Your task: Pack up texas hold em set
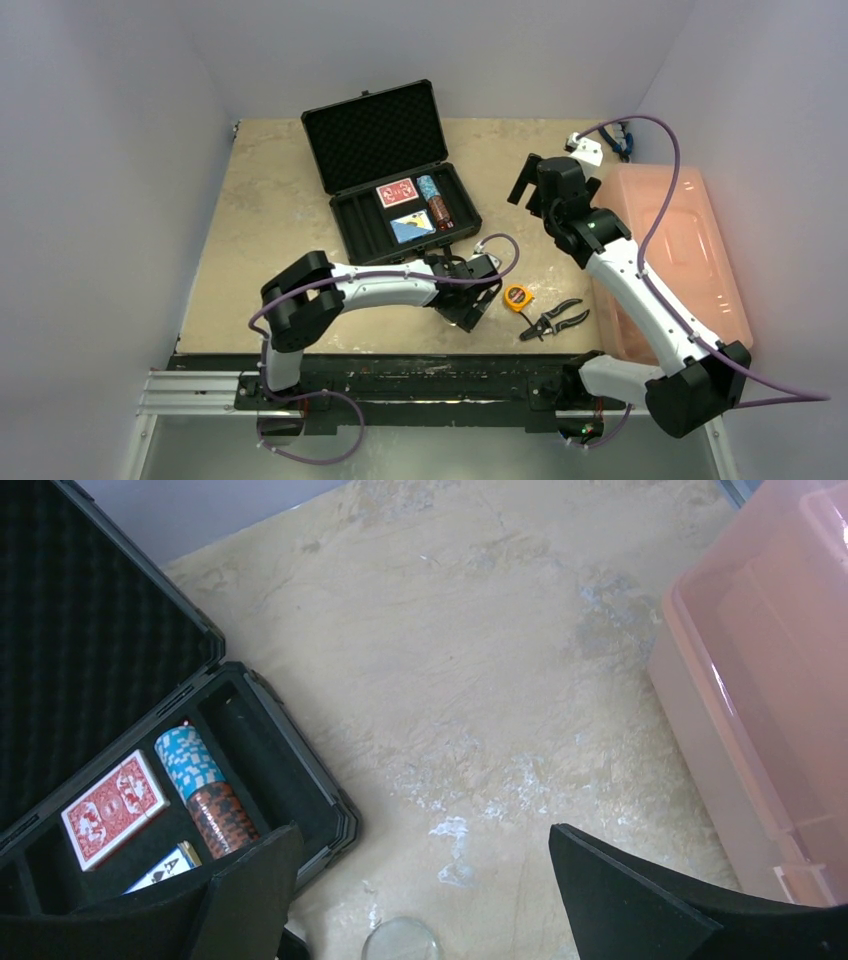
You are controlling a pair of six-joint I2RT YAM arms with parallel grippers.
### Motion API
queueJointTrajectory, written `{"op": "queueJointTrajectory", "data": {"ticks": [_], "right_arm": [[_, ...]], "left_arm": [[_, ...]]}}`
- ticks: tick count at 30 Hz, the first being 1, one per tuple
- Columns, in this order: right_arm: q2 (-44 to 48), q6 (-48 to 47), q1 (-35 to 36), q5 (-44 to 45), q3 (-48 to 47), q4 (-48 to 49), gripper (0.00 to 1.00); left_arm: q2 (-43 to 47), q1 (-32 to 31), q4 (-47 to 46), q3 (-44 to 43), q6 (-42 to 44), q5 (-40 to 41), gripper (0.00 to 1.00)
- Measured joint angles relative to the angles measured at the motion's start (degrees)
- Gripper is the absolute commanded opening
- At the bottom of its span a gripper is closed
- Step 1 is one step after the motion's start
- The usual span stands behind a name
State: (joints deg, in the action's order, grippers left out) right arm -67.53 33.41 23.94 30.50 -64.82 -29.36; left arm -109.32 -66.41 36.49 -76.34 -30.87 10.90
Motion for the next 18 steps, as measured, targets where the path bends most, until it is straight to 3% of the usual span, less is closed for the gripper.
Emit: {"op": "queueJointTrajectory", "data": {"ticks": [18], "right_arm": [[0.44,-0.02,0.00,-0.48,0.00,0.24,0.99]], "left_arm": [[-3.32,0.00,-0.02,-2.16,0.02,0.33,0.71]]}}
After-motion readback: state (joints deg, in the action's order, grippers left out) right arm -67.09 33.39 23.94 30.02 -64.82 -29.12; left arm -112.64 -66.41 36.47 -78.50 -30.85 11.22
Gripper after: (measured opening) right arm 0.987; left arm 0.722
